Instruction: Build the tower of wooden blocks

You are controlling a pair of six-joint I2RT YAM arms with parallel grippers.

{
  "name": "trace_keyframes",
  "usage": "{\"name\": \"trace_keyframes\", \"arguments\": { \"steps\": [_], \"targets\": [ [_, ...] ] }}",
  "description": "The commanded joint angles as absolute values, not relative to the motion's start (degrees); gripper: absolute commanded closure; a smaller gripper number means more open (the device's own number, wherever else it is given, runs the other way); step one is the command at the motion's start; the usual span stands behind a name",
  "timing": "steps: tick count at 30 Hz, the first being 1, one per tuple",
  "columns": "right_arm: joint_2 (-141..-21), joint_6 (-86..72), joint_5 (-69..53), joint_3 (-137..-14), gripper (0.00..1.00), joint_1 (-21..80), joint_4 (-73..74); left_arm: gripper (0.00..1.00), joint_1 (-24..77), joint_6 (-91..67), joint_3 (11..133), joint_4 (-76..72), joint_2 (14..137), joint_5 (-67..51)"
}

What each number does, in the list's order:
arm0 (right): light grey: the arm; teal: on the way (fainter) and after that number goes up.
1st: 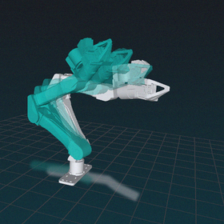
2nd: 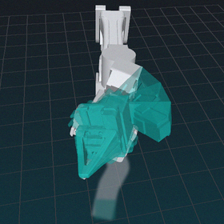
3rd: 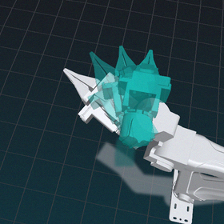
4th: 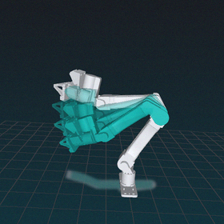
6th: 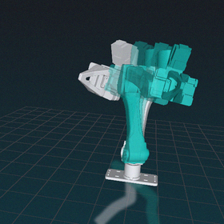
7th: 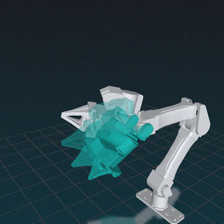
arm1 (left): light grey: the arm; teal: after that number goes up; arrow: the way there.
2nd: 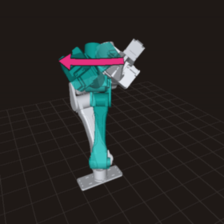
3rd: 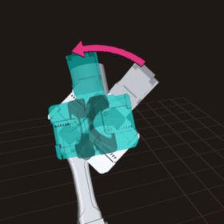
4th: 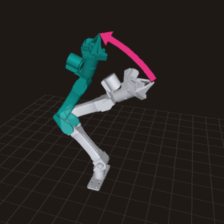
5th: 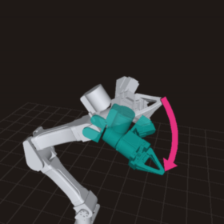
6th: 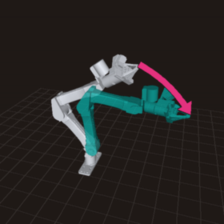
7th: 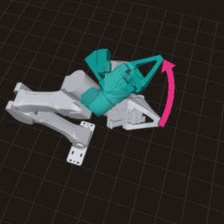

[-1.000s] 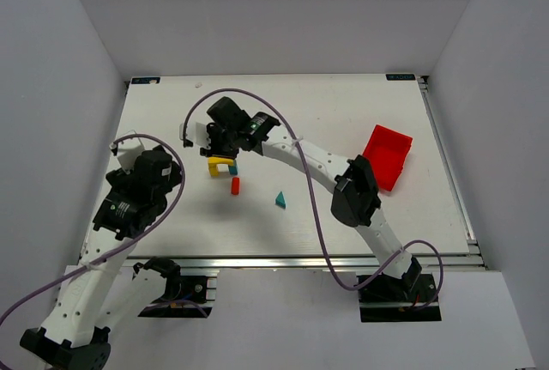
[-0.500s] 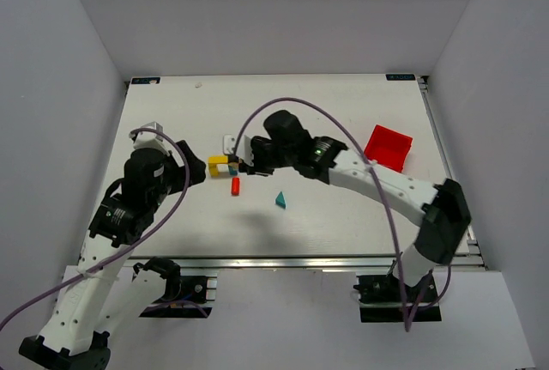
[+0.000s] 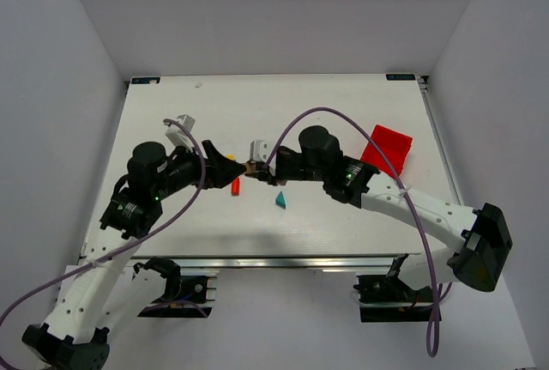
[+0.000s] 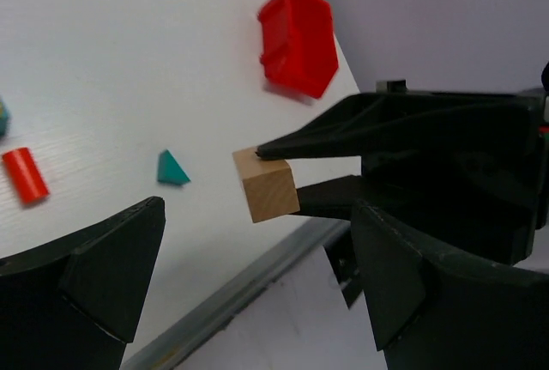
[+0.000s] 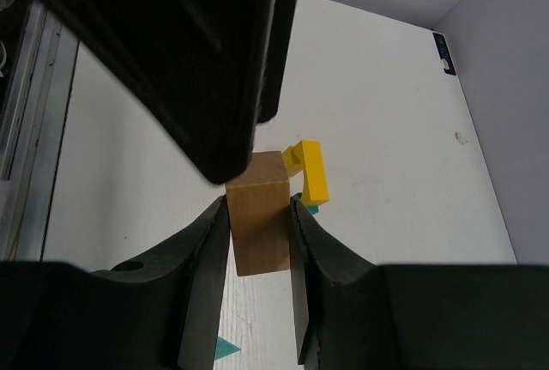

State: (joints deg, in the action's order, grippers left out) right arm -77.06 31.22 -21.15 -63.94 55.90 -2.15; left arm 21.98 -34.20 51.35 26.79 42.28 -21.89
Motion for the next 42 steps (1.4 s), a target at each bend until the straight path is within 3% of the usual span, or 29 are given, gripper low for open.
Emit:
{"name": "trace_keyframes", "arguments": {
  "steps": [1, 5, 11, 16, 29, 32, 33, 37, 38, 40, 41, 42],
  "targets": [
    [-75.24, 28.13, -20.74, -64.16, 0.84, 55.99, -6.94, 0.02, 22.41, -35.95, 49.84, 22.32, 44.29, -33.22],
    [-74.62, 27.69, -21.62, -64.07, 0.83, 56.16, -7.21, 0.05, 22.41, -36.03, 49.31, 24.61, 45.53, -31.47],
    [-74.35, 27.68, -22.85, -63.98, 0.81, 56.34, -6.50, 0.23, 22.50, -36.39, 48.08, 25.84, 45.44, -27.33],
    [-77.42, 28.92, -22.33, -66.18, 0.79, 56.86, -1.59, 0.22, 22.50, -37.79, 46.41, 21.71, 46.41, -31.37],
    [-81.21, 31.29, -19.16, -67.94, 0.78, 58.54, 2.21, 0.26, 22.76, -38.58, 45.44, 20.22, 50.88, -28.39],
    [-79.81, 31.29, -19.87, -66.53, 0.78, 58.71, 0.62, 0.42, 22.76, -37.88, 45.26, 21.52, 51.85, -28.30],
    [-79.54, 31.03, -18.56, -66.53, 0.78, 58.71, 0.70, 0.52, 22.85, -37.45, 45.52, 21.97, 51.86, -27.78],
    [-79.80, 31.11, -15.73, -66.97, 0.77, 58.62, 0.88, 0.63, 22.85, -36.65, 45.70, 22.76, 50.98, -28.12],
    [-79.89, 31.11, -15.73, -67.15, 0.77, 58.62, 1.05, 0.73, 22.85, -36.56, 45.70, 22.59, 50.89, -28.39],
    [-80.07, 30.68, -15.30, -67.24, 0.63, 58.62, 1.32, 0.89, 22.85, -36.65, 45.70, 22.41, 51.06, -28.83],
    [-79.98, 30.24, -14.77, -66.98, 0.61, 58.54, 1.23, 1.00, 22.85, -36.65, 45.62, 22.41, 51.24, -29.00],
    [-79.28, 29.89, -14.77, -66.62, 0.54, 58.45, 1.32, 1.00, 22.85, -36.65, 45.70, 22.33, 51.41, -29.00]
  ]
}}
